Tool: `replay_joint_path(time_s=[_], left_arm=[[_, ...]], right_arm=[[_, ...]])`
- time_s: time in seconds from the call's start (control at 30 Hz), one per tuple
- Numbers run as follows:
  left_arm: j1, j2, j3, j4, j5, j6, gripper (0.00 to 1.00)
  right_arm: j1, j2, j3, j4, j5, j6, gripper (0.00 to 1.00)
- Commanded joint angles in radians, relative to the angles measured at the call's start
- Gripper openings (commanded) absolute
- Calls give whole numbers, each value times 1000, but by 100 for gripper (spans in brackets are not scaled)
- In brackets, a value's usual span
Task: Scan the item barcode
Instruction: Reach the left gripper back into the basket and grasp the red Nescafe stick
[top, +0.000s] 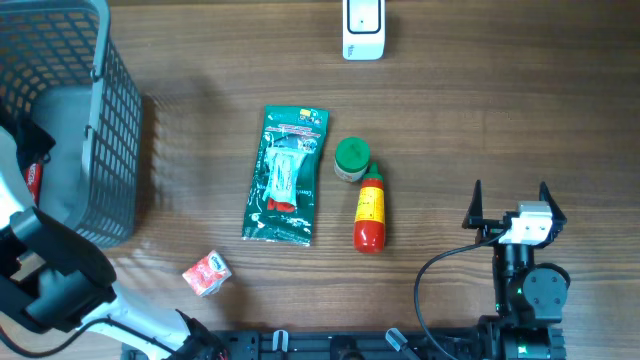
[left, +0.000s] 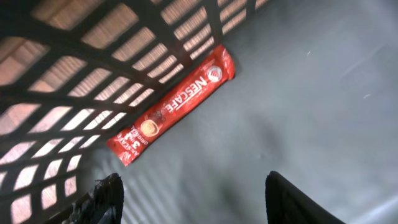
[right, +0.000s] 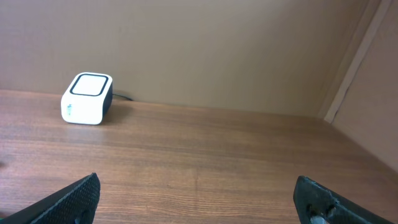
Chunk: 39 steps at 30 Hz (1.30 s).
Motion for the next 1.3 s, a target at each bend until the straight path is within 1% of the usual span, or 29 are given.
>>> replay_joint_path(time_s=[0.0, 0.07, 0.1, 0.13, 0.17, 0.2, 0.23, 0.33, 0.43, 0.6, 0.67, 1.13, 1.2, 1.27], left_arm=[[27, 37, -56, 55, -33, 87, 57], [33, 42, -87, 93, -83, 87, 56], [34, 44, -97, 108, -96, 88, 52], [37, 49, -116, 137, -97, 105, 43], [37, 51, -127, 154, -96, 108, 29], [37, 56, -142, 175, -96, 108, 9], [37, 64, -158, 197, -96, 108, 4], [37, 84, -195, 256, -98, 108, 4], [37, 93, -249, 370, -114, 109, 4], [35, 103, -266, 441, -246, 113, 4], [35, 105, -267, 461, -272, 129, 4], [35, 211, -267, 519, -268, 134, 4], [35, 223, -267, 518, -249, 134, 4], [35, 226, -267, 488, -188, 133, 4]], right_arm=[[2, -5, -1, 4, -13, -12, 100], [2, -5, -1, 4, -13, -13, 100], [2, -5, -1, 4, -13, -12, 100], [2, -5, -1, 4, -13, -12, 100], [2, -5, -1, 4, -13, -12, 100], [2, -5, -1, 4, -13, -12, 100], [2, -5, -1, 4, -13, -12, 100], [2, -5, -1, 4, -13, -12, 100], [2, -5, -1, 4, -13, -12, 100], [2, -5, -1, 4, -13, -13, 100], [2, -5, -1, 4, -13, -12, 100], [2, -5, -1, 4, -13, -12, 100], [2, -5, -1, 4, -13, -12, 100], [2, -5, -1, 4, -13, -13, 100]])
